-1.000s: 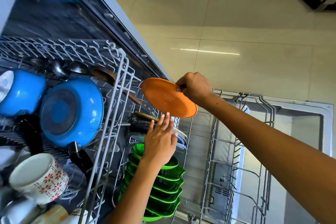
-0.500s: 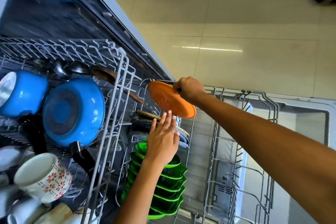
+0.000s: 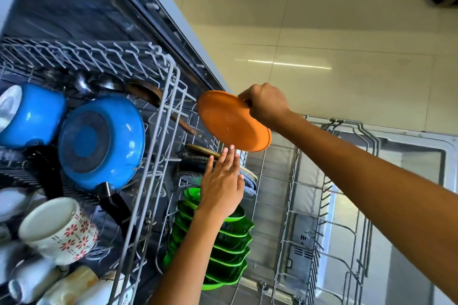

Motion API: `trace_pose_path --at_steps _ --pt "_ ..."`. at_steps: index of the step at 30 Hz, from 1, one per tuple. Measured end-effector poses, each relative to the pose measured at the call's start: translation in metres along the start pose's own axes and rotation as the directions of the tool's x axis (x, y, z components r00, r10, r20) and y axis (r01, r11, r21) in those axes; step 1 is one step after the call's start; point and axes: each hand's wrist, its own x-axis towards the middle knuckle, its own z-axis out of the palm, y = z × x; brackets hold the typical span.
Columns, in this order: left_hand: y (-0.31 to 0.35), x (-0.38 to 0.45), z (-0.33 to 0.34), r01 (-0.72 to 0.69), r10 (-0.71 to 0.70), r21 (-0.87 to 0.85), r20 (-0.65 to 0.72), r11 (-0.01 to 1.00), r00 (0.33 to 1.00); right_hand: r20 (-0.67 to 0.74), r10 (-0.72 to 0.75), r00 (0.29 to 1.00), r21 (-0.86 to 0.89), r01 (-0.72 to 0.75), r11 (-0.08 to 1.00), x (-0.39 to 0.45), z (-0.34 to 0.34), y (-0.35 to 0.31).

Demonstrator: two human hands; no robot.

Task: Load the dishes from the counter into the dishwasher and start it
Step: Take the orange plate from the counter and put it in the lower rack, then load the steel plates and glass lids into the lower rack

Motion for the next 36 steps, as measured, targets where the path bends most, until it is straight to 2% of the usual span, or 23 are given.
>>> trace_pose_path --at_steps 6,13,22,24,27,29,31,34,36 --pt "0.002 0.000 -0.001 0.014 -0.014 0.007 0.022 1.000 1.000 0.048 0.009 0.999 0.059 -0.012 0.998 -0.004 0.005 0.001" --pt "0.004 0.000 0.001 0.027 -0.027 0.011 0.023 1.000 0.999 0.086 -0.026 0.996 -0.063 0.032 0.997 -0.020 0.033 -0.003" --pt "0.005 0.003 0.004 0.017 -0.018 0.007 0.007 1.000 1.000 0.356 -0.074 0.931 -0.188 0.149 0.971 -0.005 0.031 -0.017" --pt "0.004 0.004 0.005 0.010 -0.009 0.006 -0.011 1.000 1.000 0.303 -0.062 0.951 -0.187 0.124 0.975 -0.007 0.029 -0.015" --pt "0.004 0.002 0.007 0.005 -0.004 0.011 -0.036 1.000 0.999 0.059 0.095 0.994 -0.075 -0.091 0.993 -0.021 0.034 -0.006" --pt "0.006 0.005 0.009 -0.009 0.009 0.006 -0.031 1.000 0.999 -0.009 0.171 0.985 0.034 -0.171 0.985 -0.031 0.040 0.002" --pt "0.007 0.016 0.008 -0.024 0.024 0.022 -0.003 0.999 1.000 0.018 0.136 0.991 0.077 -0.137 0.988 -0.032 0.044 0.007" --pt "0.008 0.039 0.001 -0.021 0.020 0.043 0.026 0.999 0.999 0.133 0.087 0.987 0.087 -0.099 0.991 -0.028 0.048 0.011" --pt "0.010 0.047 -0.003 -0.002 -0.001 0.044 0.050 0.999 0.999 0.141 0.132 0.981 0.164 -0.155 0.974 -0.031 0.049 0.017"
